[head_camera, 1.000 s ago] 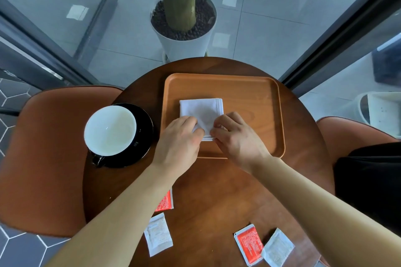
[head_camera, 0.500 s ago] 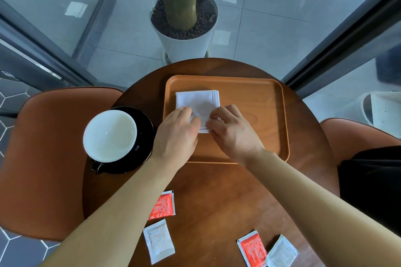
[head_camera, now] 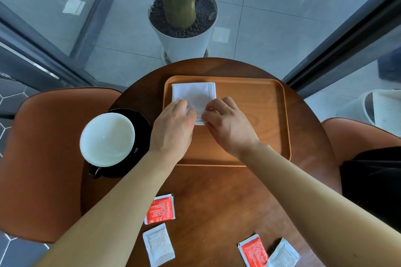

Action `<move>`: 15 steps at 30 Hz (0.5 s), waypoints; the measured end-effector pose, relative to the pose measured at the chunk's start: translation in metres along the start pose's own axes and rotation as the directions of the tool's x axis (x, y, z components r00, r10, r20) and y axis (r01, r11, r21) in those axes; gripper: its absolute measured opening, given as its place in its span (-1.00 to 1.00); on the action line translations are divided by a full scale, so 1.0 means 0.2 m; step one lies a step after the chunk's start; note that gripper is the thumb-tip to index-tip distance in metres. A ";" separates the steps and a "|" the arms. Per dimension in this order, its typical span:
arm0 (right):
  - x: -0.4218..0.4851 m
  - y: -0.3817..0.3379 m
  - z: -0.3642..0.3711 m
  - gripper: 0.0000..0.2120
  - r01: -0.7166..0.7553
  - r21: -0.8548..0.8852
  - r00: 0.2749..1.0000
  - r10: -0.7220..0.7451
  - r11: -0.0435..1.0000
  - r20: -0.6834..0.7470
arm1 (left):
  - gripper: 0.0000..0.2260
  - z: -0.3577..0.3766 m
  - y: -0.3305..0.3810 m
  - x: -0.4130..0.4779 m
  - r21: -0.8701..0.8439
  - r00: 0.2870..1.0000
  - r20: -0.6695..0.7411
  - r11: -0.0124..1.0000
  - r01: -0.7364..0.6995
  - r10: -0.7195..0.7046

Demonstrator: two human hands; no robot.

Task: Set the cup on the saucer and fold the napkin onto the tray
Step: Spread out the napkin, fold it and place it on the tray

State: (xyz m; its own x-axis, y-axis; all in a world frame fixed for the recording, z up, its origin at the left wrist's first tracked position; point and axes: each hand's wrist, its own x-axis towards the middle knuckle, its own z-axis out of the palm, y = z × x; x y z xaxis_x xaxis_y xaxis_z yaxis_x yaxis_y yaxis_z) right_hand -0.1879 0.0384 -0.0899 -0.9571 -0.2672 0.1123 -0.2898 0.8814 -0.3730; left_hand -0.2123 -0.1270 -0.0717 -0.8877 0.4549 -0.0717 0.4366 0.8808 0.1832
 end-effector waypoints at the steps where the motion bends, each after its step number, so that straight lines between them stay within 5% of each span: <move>1: 0.00 0.00 0.00 -0.92 -0.003 0.002 1.000 0.003 1.000 0.000 | -0.78 0.00 0.00 0.00 0.002 1.000 0.000 1.000 0.004 -0.004; 15: 0.04 0.00 0.05 -0.93 -0.021 0.003 0.999 0.021 1.000 -0.042 | -0.79 -0.01 -0.02 0.02 -0.016 1.000 -0.008 1.000 -0.005 0.005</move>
State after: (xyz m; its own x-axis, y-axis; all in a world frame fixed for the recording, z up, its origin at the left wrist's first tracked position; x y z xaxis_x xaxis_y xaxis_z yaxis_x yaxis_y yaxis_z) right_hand -0.1944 0.0322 -0.0983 -0.9621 -0.2319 0.1434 -0.2698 0.8857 -0.3778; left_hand -0.2177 -0.1286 -0.0700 -0.8868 0.4579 -0.0626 0.4384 0.8763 0.1996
